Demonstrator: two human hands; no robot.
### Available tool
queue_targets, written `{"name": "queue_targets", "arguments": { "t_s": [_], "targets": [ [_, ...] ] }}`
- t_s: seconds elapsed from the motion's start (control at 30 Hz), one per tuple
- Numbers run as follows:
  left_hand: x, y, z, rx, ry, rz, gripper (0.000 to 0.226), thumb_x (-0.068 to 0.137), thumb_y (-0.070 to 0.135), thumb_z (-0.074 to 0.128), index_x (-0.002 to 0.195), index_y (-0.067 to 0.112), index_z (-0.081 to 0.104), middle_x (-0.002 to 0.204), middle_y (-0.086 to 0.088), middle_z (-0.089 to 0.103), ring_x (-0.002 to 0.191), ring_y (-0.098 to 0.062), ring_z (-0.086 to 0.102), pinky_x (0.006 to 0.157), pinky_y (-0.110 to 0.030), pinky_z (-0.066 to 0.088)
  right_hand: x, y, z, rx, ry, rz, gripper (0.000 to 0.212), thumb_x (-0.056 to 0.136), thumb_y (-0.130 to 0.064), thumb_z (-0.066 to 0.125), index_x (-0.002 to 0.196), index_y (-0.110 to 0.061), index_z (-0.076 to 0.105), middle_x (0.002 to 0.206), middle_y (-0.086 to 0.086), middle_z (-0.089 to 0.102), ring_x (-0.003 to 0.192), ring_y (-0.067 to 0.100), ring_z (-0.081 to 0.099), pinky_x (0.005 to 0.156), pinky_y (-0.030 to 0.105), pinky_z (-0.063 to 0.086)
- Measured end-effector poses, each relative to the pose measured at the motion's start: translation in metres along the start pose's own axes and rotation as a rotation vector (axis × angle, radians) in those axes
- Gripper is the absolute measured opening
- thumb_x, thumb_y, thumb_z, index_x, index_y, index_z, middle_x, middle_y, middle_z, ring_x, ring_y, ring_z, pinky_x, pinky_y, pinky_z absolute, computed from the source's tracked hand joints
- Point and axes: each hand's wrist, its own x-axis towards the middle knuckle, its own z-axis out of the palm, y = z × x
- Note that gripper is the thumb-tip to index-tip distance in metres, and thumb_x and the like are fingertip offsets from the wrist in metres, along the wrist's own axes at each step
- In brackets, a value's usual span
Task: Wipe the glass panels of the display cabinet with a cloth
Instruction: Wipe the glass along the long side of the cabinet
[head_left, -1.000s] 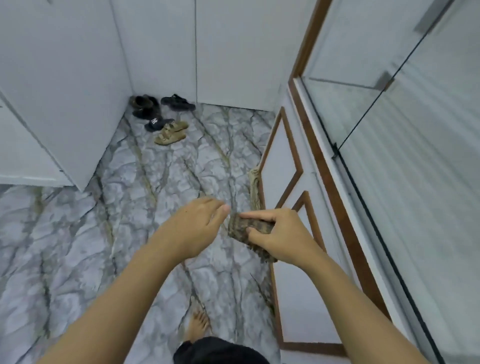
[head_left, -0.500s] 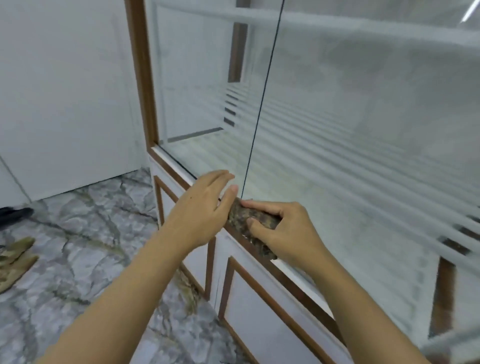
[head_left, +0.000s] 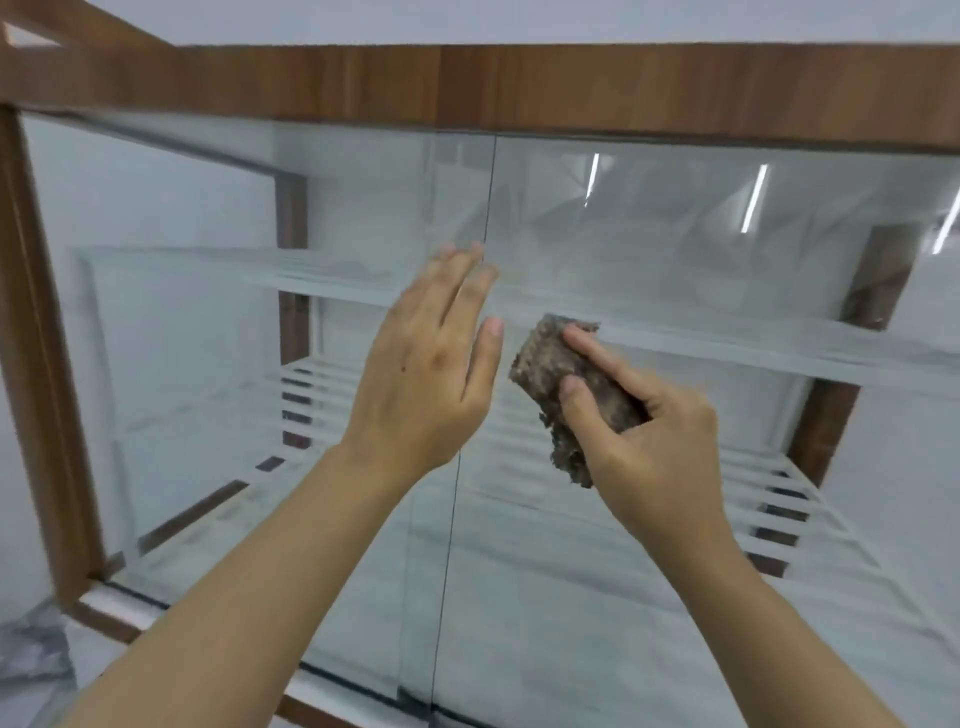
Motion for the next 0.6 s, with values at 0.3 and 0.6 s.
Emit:
{"name": "queue_targets", "arguments": {
  "t_s": [0.3,0.6],
  "targets": [
    [0.06,-0.06,0.022,0.112,0.215,0.11,0.052,0.105,0.019,0.037,0.154,0.004,0.033,0.164,-0.012,0.028,0.155,-0.026,0.02,0.125,-0.047,0.019,0.097,0.014,0.045,-0.311,0.357,-0.408,0.035,0.092,-0.007,0.066,0.127,-0.002,0.067,0.133,0.01,0.064,0.127,0.019,0.06,0.109,0.03,0.047],
    [0.071,-0.078,0.05,0.056,0.3,0.093,0.055,0.104,0.018,0.03,0.158,0.005,0.025,0.168,-0.008,0.019,0.156,-0.025,0.011,0.126,-0.052,0.014,0.118,0.053,0.075,-0.647,0.446,-0.605,0.033,0.096,-0.012,0.062,0.125,0.003,0.066,0.136,0.017,0.061,0.134,0.033,0.052,0.106,0.054,0.045]
  ]
}}
